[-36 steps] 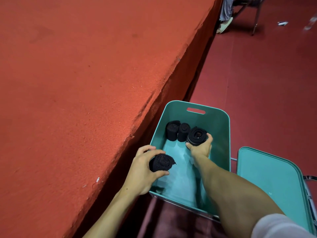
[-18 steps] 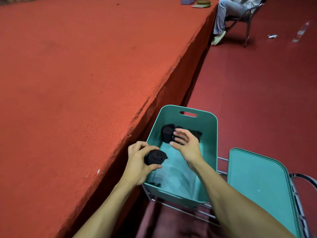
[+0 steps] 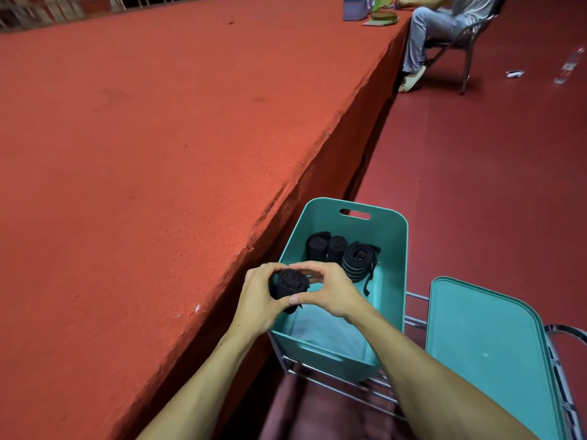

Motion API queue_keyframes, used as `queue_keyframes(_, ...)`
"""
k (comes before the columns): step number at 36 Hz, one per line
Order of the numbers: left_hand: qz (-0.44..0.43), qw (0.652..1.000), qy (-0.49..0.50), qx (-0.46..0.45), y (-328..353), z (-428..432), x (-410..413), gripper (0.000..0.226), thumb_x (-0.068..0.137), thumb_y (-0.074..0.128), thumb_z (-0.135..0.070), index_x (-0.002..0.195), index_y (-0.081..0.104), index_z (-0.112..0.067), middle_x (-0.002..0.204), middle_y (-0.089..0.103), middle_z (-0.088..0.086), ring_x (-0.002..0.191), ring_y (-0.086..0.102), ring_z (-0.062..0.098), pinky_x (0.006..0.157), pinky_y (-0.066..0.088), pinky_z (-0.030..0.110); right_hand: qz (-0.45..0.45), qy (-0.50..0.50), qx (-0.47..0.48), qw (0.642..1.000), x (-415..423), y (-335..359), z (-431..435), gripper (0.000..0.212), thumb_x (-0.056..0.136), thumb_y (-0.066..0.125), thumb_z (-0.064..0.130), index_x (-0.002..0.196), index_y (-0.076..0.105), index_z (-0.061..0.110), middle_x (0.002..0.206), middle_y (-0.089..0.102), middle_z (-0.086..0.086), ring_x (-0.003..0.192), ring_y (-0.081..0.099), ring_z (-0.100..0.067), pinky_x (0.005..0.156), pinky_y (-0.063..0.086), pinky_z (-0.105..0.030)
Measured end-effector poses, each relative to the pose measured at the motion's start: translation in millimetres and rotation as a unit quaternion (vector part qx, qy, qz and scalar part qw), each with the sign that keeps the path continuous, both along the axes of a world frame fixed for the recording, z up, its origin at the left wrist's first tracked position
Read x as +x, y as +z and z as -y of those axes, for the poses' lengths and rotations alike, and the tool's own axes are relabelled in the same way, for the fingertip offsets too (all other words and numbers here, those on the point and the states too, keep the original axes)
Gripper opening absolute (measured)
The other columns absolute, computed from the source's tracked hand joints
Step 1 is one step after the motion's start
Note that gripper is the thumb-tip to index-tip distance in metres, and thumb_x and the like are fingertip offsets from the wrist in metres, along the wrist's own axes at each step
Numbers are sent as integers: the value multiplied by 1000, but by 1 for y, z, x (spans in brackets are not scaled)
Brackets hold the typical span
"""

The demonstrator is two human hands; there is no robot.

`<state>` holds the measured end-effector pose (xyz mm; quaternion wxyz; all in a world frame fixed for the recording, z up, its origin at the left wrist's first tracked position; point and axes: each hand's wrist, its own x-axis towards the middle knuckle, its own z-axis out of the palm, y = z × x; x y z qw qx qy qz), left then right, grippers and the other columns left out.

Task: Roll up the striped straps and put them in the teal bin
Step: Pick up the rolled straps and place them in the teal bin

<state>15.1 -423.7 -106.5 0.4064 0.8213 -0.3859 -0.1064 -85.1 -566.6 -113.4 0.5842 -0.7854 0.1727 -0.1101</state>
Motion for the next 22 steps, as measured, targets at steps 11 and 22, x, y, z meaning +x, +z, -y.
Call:
queue_keyframes(11, 7, 998, -53, 19, -9, -6, 6, 66, 71, 87, -18, 128, 56, -21, 124, 49, -15, 123, 47, 10, 107, 34, 22, -64, -49, -31, 996, 2, -9, 17, 45, 66, 90, 13, 106, 71, 23, 103, 73, 6, 93, 69, -9, 86, 55, -29)
queue_keyframes(22, -1, 997, -70, 24, -12, -17, 9, 67, 81, 78, -16, 140, 46, -16, 133, 44, -8, 122, 42, 1, 106, 28, 7, -169, -282, -6, 944, 35, -68, 31, 40, 70, 86, 9, 106, 69, 11, 103, 66, -4, 107, 53, -20, 90, 41, -23)
